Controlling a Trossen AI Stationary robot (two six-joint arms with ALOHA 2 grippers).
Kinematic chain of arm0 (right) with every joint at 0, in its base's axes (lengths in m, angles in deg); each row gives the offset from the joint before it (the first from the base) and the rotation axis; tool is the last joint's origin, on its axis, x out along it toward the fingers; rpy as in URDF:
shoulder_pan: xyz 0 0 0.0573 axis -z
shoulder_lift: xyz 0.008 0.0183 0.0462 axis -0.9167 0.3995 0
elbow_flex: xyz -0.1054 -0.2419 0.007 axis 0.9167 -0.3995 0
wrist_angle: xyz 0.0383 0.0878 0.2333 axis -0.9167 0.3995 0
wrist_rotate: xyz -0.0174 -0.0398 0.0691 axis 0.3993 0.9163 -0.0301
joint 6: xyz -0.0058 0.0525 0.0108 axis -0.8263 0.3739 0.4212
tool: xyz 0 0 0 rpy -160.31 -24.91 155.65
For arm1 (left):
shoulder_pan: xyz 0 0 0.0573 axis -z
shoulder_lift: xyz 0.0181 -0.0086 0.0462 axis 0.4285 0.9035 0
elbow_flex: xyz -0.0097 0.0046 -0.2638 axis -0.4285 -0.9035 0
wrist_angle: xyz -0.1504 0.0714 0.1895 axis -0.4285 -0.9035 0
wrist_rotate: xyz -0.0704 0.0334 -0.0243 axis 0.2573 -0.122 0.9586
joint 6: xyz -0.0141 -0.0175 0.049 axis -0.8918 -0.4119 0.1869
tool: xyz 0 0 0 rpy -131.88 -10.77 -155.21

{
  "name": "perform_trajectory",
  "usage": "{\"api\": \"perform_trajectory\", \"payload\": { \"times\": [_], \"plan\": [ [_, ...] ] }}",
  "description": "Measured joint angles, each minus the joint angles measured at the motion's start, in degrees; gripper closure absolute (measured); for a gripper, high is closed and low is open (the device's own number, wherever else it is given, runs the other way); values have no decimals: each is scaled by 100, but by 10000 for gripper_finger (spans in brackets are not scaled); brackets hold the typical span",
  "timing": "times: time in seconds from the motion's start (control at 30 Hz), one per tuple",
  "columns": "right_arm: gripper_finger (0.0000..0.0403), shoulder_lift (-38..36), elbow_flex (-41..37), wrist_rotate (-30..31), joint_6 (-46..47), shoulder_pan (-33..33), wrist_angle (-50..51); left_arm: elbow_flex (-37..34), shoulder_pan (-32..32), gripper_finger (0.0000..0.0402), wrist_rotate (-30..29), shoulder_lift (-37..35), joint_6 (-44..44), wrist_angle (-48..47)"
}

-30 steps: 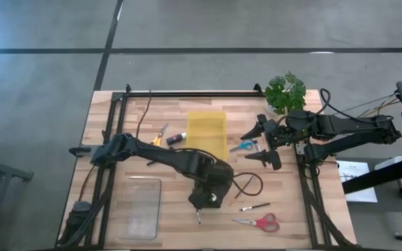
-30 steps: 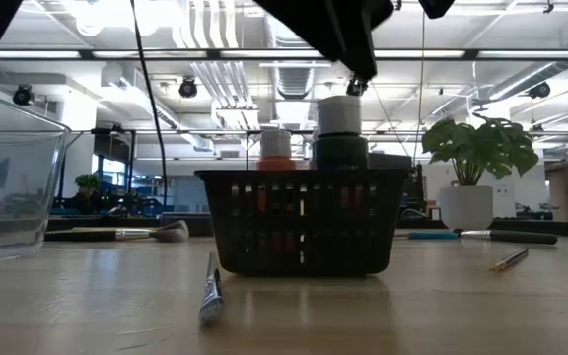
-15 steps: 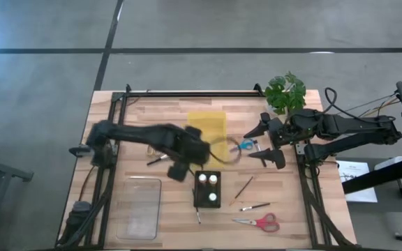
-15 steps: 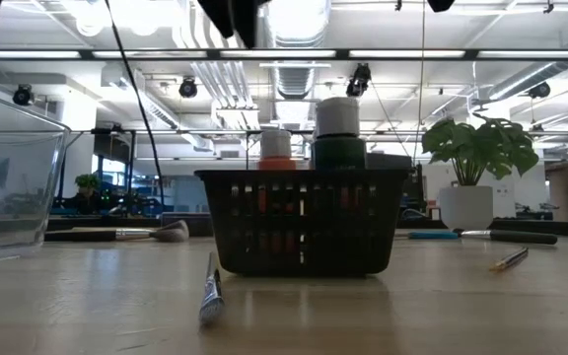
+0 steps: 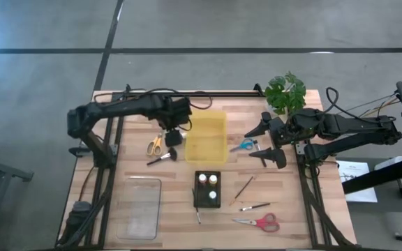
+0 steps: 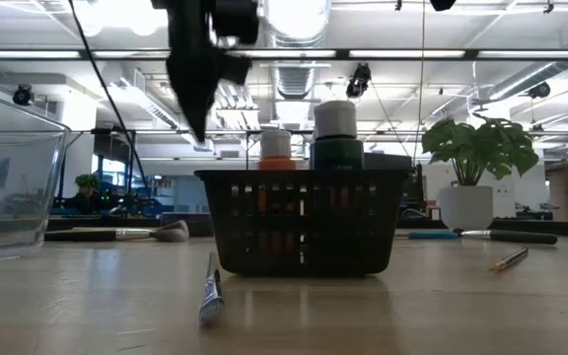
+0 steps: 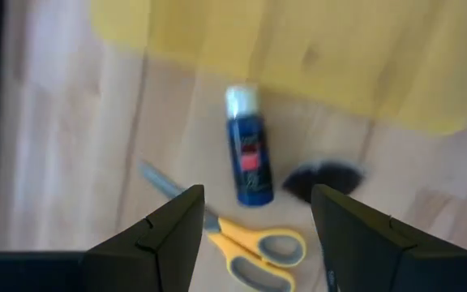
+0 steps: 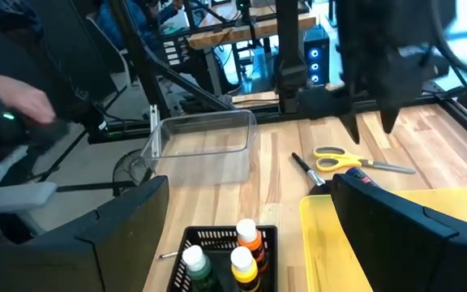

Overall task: Pick & Place Paint Supplies
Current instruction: Put the purple paint bottle into the black bin

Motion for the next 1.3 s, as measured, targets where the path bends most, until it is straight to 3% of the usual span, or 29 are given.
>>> {"api": "perform_trajectory", "payload": {
  "times": [0.23, 0.47, 0.57, 1.3],
  "plan": [
    [60, 2, 0, 0, 8, 0, 17, -1072, -198, 164, 439, 32, 179, 849],
    [60, 2, 0, 6, -22, 0, 4, -1802, -35, 164, 141, 59, 209, 1742],
    [60, 2, 0, 7, -37, 0, 5, -1974, -37, 164, -209, 59, 145, 2006],
    [60, 2, -61, 13, -51, 0, 36, -2874, -34, 177, -91, 59, 19, 2908]
  ]
}}
